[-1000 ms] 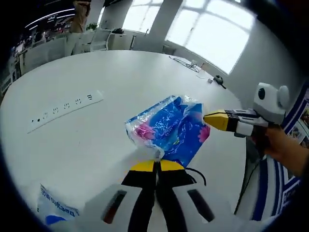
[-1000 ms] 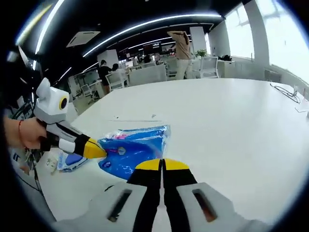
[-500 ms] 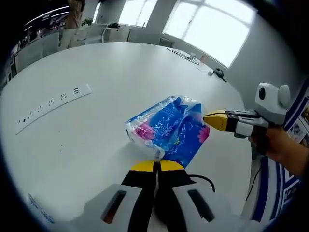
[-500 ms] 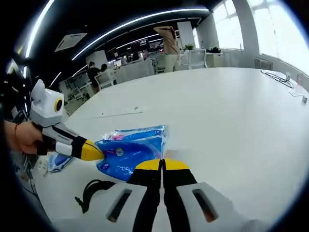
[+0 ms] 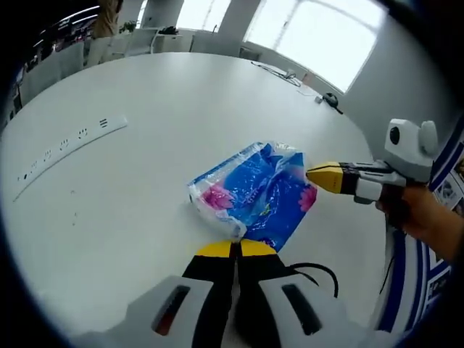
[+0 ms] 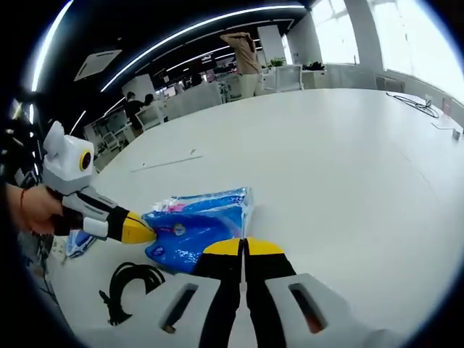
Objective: Arrange the tabletop items into an orderly group along one side of the table until the central work area is clear of visible clutter.
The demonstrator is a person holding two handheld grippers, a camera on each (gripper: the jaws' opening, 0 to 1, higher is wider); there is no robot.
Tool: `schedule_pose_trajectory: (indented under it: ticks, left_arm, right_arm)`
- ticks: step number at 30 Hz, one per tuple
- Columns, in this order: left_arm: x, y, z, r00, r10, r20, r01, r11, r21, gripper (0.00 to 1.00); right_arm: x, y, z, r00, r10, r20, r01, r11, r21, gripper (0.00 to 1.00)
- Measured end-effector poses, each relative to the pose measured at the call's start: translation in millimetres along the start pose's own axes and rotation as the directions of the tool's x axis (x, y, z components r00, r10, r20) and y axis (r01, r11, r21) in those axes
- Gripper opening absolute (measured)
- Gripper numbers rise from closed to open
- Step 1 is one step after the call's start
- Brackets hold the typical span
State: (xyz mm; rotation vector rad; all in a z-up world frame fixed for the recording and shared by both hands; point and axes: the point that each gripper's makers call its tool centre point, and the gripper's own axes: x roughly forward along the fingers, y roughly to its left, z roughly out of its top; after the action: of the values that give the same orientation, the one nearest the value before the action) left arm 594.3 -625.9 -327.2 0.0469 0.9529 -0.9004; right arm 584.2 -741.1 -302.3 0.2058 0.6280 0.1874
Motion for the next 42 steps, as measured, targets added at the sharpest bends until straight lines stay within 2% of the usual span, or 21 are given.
schedule_pose_trajectory:
  ticks: [9,26,42]
  left_arm:
    - [3.5,3.8,-5.8,1.000,0.007,-0.017,-0.007,1.000,0.006,0.00]
    - [6.3,4.5,-7.0,1.000,0.005,-0.009,-0.005,1.000,-0.003,0.00]
    - [4.3,4.6,-8.5,1.000,-0.011,-0.004,0.011,1.000,0.007,0.14]
  right_arm:
    - [2.8,-0.2,-8.8,1.000,0.007,-0.022,-0.007,1.000,0.012,0.00]
    - [3.2,-0.8,-10.7,1.000,0.007,-0.017,-0.006,1.000,0.023,0.00]
    - [1.5,-0.9,-10.4,1.000,0.002,-0.014,-0.002,1.000,0.025,0.03]
